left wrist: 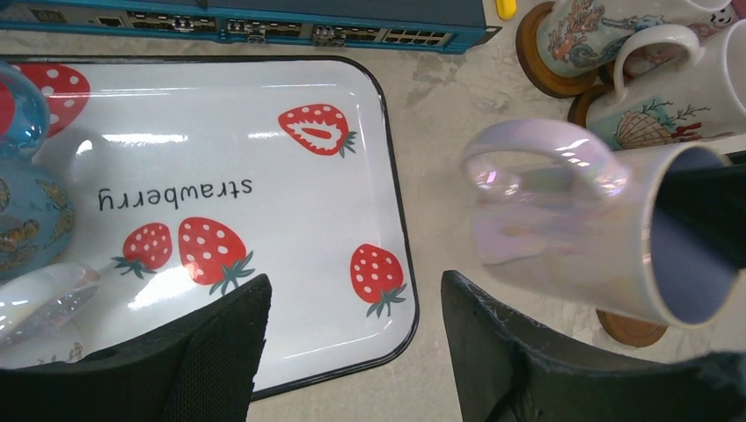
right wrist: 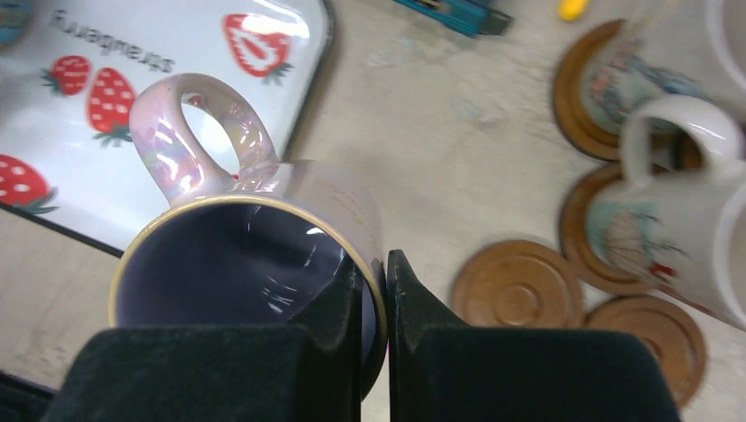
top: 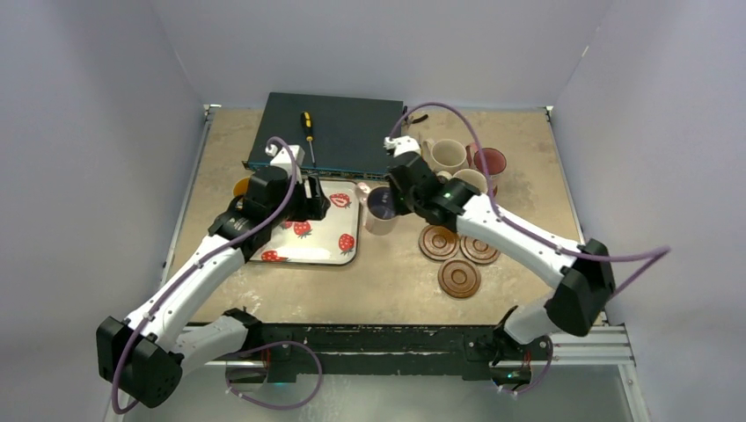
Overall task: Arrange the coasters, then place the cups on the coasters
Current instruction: Pick up the cup from the tray, then place the cup on the coaster.
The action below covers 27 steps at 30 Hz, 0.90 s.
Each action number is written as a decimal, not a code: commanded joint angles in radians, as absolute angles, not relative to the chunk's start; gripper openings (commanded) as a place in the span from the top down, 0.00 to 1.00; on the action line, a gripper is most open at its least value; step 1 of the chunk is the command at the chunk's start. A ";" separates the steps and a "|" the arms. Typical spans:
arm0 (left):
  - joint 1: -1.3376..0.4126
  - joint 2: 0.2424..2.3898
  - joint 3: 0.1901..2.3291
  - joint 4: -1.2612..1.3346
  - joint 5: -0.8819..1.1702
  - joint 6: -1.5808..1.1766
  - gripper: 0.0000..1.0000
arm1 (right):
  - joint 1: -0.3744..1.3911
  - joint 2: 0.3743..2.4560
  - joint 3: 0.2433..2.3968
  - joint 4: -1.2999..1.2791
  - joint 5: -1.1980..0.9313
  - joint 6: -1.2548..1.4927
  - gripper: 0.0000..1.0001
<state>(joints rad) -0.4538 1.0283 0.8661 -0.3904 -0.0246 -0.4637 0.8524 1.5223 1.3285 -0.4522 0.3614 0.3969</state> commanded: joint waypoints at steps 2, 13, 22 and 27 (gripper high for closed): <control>-0.442 1.080 0.961 -0.377 -0.008 -0.346 0.32 | 0.786 1.362 1.247 -0.442 0.341 0.303 1.00; -0.326 1.153 1.071 -0.317 0.021 -0.248 0.31 | 0.607 1.227 1.085 -0.465 0.283 0.208 1.00; -0.304 1.109 0.933 -0.196 -0.088 -0.200 0.30 | 0.526 1.233 1.036 -0.443 0.271 0.136 1.00; -0.301 1.123 0.926 -0.207 -0.084 -0.195 0.30 | 0.521 1.247 1.024 -0.427 0.277 0.124 1.00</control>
